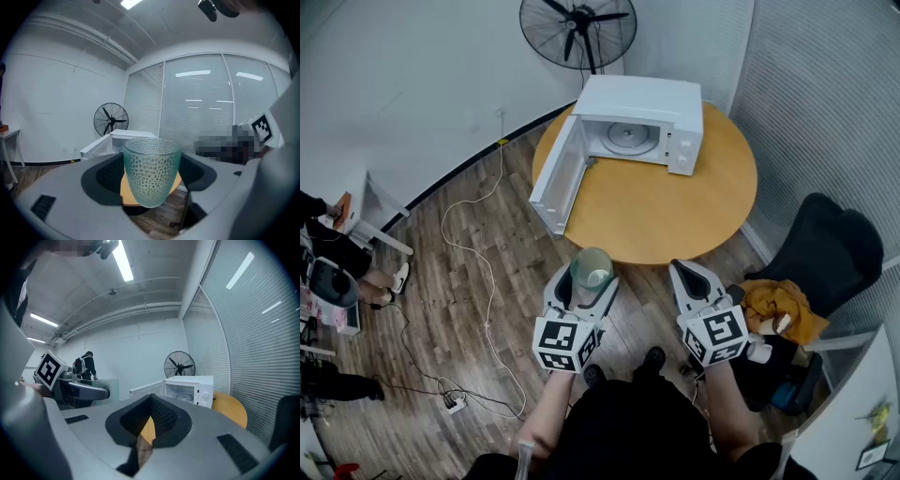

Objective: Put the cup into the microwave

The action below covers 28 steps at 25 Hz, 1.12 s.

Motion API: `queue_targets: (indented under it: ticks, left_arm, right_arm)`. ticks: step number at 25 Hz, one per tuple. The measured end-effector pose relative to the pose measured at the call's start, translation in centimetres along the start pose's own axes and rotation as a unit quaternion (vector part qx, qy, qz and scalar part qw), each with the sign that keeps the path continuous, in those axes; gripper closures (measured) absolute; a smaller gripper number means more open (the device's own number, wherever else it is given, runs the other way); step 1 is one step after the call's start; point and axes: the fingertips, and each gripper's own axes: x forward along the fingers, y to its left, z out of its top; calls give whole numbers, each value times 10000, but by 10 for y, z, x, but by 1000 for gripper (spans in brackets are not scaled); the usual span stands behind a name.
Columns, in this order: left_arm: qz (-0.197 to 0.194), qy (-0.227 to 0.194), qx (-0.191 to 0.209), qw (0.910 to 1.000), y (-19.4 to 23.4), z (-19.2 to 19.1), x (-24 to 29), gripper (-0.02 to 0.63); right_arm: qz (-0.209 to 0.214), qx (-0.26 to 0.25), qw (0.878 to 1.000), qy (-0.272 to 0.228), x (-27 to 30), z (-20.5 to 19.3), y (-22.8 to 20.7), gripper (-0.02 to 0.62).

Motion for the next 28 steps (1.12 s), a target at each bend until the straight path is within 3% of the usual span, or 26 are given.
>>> queue_targets:
  ticks: [12,28]
  left_arm:
    - [-215,33,202,9996,-14,-2,7,253]
    - [127,115,199,9997,-29,-10,29,253]
  right_arm:
    - [-123,57,9999,-63,-9,-2,-1,588]
    - [257,189,9995,58,-17,-21,-29,586]
